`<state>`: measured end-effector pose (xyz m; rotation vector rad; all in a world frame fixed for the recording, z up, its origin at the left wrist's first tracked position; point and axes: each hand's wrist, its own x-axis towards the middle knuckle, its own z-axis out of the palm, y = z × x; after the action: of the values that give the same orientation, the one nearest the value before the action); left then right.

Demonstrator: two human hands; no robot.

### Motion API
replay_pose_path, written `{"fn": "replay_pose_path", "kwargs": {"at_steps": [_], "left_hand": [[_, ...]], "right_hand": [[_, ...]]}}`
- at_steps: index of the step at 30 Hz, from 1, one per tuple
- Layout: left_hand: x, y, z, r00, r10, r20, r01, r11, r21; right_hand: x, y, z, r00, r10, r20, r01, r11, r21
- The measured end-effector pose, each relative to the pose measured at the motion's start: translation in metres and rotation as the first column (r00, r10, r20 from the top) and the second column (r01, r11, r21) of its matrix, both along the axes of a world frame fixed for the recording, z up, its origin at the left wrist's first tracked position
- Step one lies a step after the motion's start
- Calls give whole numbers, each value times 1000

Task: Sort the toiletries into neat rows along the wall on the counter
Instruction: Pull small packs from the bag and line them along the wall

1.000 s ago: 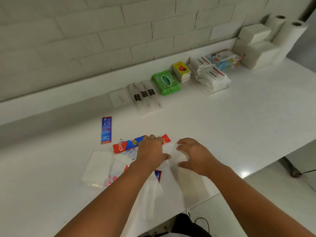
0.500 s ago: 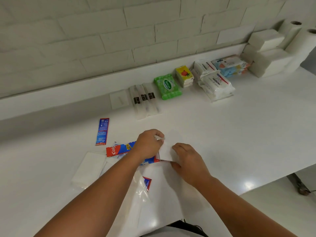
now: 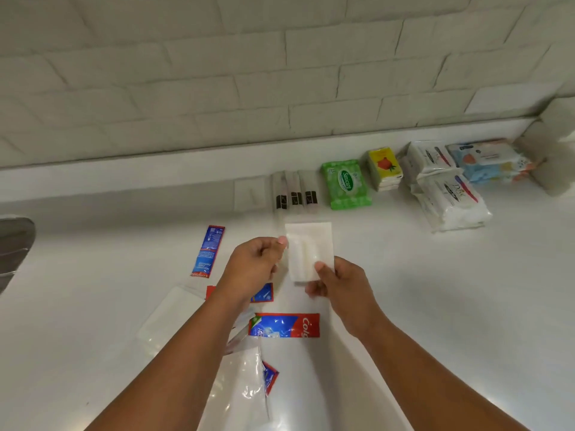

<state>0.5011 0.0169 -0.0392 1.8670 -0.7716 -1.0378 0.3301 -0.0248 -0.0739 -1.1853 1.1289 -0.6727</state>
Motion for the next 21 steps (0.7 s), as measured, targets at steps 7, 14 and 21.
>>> {"fn": "replay_pose_path", "kwargs": {"at_steps": [7, 14, 21], "left_hand": [[38, 5, -19, 999, 47, -6, -47, 997, -67], [108, -33, -38, 992, 111, -52, -116, 987, -112], [166, -93, -59, 987, 153, 49, -146, 982, -123]], "right_hand": [[67, -23, 0, 988, 35, 148, -54, 990, 128], [136, -59, -5, 997, 49, -67, -49, 999, 5], [177, -109, -9, 956, -100, -277, 28, 967, -254]]}}
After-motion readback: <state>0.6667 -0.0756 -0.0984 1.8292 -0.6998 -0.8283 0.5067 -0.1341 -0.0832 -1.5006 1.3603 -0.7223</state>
